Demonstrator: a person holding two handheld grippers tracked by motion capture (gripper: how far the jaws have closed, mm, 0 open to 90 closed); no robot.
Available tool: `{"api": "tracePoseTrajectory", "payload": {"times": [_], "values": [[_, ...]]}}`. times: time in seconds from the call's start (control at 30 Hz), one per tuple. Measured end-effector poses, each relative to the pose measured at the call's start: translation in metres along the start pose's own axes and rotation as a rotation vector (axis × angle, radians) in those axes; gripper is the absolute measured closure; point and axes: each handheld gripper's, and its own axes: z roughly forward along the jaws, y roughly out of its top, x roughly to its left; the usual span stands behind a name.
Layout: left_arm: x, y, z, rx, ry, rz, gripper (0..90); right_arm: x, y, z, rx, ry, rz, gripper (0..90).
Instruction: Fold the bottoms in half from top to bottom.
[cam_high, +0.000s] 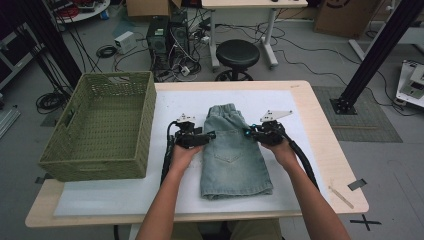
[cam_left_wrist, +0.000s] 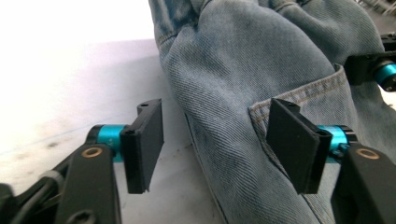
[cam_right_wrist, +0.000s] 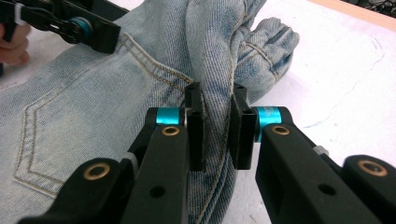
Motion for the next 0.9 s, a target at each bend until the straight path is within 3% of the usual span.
{"api": "tracePoseTrajectory", "payload": {"times": [0.17, 0.3, 0.4, 0.47, 0.57, 0.6, 0.73, 0.9], "values": [[0.0, 0.004, 0.007, 0.01, -0.03, -0.025, 30.8, 0.0, 0.0, 0.0, 0.006, 0.017, 0.001, 80.6], [-0.001, 0.006, 0.019, 0.051, -0.025, -0.023, 30.2, 0.0, 0.0, -0.001, 0.008, 0.029, -0.002, 80.6], [0.0, 0.007, 0.02, 0.049, -0.026, -0.033, 31.2, 0.0, 0.0, -0.001, 0.012, 0.029, 0.0, 80.6], [0.0, 0.007, 0.02, 0.048, -0.036, -0.035, 41.1, -0.001, 0.0, 0.0, 0.015, 0.035, 0.005, 80.6], [-0.002, 0.007, 0.019, 0.04, -0.052, -0.016, 67.6, -0.001, 0.0, 0.0, 0.018, 0.031, 0.014, 80.5], [-0.006, 0.007, 0.019, 0.022, -0.064, -0.014, 74.5, -0.001, 0.0, 0.0, 0.018, 0.031, 0.015, 80.5], [-0.01, 0.004, 0.012, -0.045, -0.094, 0.013, 77.6, -0.001, 0.0, -0.002, 0.023, 0.024, 0.03, 80.3], [-0.017, 0.0, -0.003, -0.16, -0.158, 0.107, 78.0, -0.003, -0.001, -0.007, 0.023, 0.019, 0.072, 79.5]]}}
